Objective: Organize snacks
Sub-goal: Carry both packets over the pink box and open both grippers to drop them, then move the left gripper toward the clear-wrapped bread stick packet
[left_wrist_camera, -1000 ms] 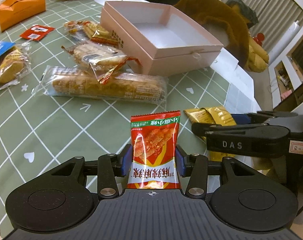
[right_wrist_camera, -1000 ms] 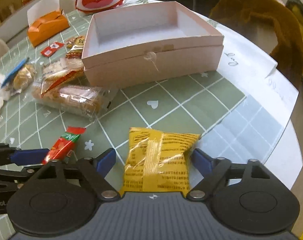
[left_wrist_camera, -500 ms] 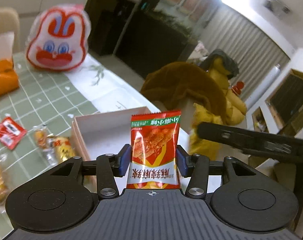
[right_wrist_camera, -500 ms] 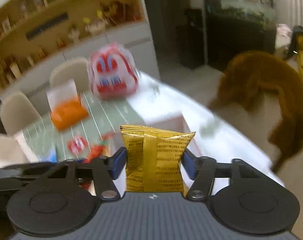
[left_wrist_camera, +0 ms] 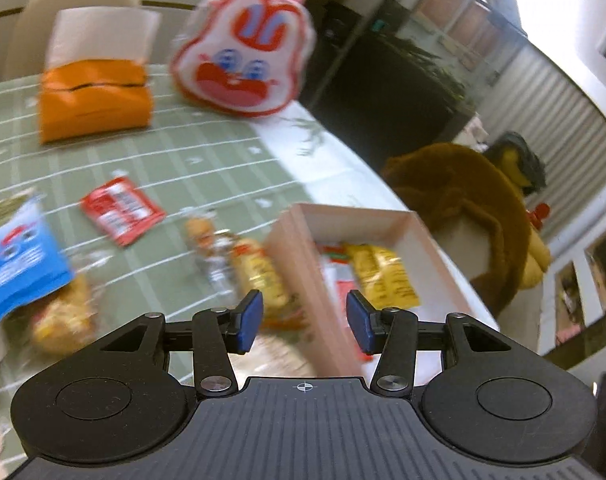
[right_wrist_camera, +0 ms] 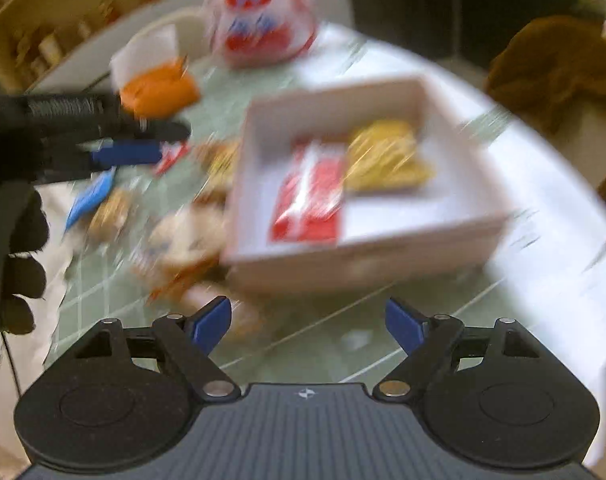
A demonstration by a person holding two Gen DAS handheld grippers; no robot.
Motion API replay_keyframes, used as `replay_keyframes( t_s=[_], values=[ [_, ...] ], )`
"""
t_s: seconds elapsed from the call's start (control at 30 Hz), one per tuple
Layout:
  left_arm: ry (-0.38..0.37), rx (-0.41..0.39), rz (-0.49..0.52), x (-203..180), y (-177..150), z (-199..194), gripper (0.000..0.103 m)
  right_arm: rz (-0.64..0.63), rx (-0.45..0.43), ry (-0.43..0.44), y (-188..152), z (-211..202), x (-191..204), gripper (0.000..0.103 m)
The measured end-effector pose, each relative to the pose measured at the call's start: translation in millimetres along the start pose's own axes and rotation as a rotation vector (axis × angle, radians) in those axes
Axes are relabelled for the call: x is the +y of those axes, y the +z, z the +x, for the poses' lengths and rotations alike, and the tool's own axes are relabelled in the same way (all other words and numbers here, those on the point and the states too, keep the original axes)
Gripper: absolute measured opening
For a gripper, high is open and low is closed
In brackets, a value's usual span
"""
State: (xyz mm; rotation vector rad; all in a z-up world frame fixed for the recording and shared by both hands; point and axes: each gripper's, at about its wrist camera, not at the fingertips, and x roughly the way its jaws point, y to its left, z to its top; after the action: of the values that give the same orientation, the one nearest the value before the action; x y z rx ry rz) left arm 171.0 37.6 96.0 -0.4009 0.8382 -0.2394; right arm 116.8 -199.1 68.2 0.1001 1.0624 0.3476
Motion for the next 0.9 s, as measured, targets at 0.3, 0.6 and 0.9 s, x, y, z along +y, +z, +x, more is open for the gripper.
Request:
replay_keyframes(
  t_s=[0.3,0.6,0.9],
  values=[
    [0.084,-0.002,-0.111,57.4,-10.9,-30.0,0.051,-0.071,0.025,0.017,33.4,58.4,58.0,0.087],
    [0.075,-0.029,-0.223,78.7,-24.9,-39.0,0.051,-0.146,0.048,0.110,30.1,60.0,95.9,0.087],
    [0.147,0.063,-0.272,93.6,-59.8,-48.5,0.051,-0.064,0.041,0.061,57.4,82.0,95.5,0.088]
  ],
)
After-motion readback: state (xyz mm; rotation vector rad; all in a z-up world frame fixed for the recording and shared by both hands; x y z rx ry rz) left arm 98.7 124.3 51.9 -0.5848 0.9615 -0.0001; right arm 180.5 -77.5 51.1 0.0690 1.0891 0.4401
